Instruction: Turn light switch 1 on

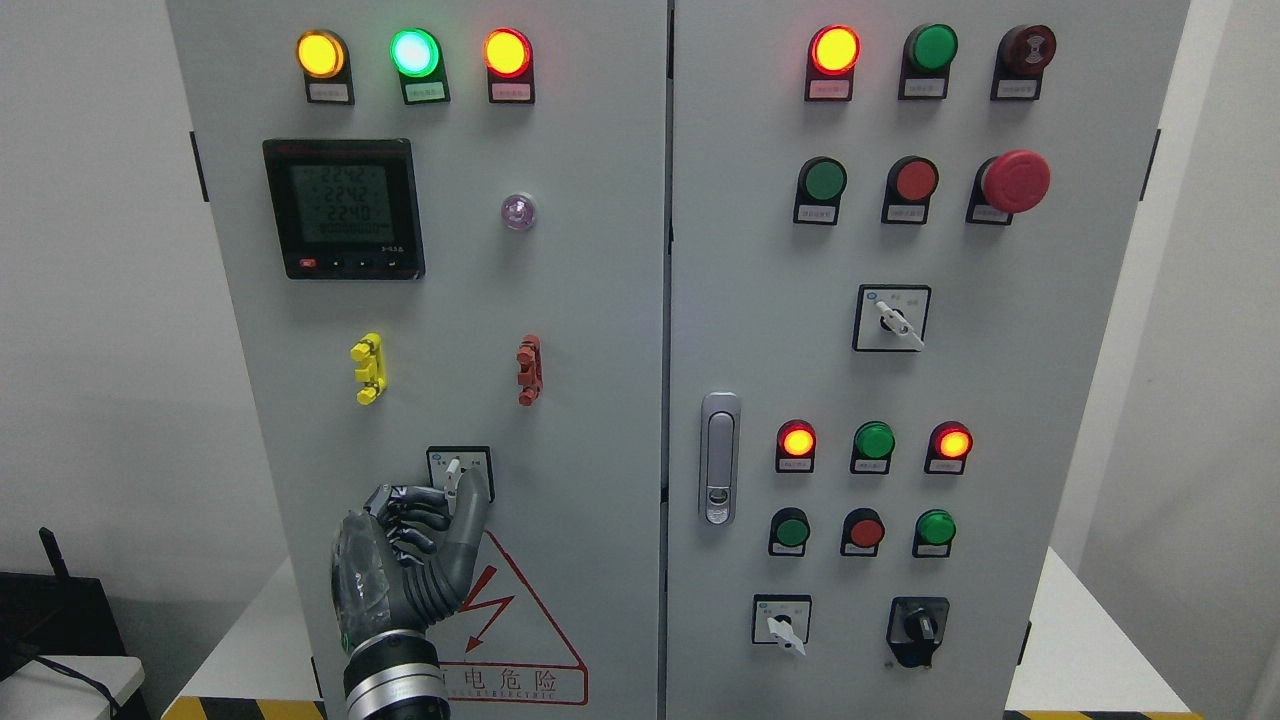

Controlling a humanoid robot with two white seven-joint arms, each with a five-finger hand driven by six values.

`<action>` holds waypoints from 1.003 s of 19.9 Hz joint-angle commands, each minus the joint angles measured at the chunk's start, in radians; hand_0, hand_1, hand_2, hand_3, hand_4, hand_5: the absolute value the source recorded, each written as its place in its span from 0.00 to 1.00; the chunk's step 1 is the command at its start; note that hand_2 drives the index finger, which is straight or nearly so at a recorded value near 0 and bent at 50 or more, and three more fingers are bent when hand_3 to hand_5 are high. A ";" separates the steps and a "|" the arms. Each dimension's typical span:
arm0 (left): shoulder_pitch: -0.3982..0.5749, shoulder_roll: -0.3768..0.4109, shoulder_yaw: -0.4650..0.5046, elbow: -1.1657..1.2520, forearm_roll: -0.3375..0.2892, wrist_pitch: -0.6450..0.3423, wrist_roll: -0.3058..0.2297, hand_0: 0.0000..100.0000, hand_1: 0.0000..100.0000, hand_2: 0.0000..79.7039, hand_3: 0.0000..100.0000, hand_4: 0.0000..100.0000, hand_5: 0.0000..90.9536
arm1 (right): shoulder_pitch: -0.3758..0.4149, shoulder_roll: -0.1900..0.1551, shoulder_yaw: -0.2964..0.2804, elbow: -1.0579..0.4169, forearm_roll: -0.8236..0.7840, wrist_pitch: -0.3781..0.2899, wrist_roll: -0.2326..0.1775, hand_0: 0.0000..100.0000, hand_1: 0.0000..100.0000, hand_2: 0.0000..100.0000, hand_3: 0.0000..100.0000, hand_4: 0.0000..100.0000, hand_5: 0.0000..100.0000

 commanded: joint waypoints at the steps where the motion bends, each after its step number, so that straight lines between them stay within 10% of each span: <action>1: -0.012 -0.001 -0.009 0.016 0.001 0.016 0.006 0.15 0.42 0.69 0.77 0.83 0.88 | 0.000 0.000 0.000 0.001 -0.018 0.000 -0.001 0.12 0.39 0.00 0.00 0.00 0.00; 20: -0.012 -0.001 -0.014 0.016 0.001 0.033 0.006 0.19 0.40 0.71 0.78 0.83 0.88 | 0.000 0.000 0.000 0.001 -0.018 0.000 -0.001 0.12 0.39 0.00 0.00 0.00 0.00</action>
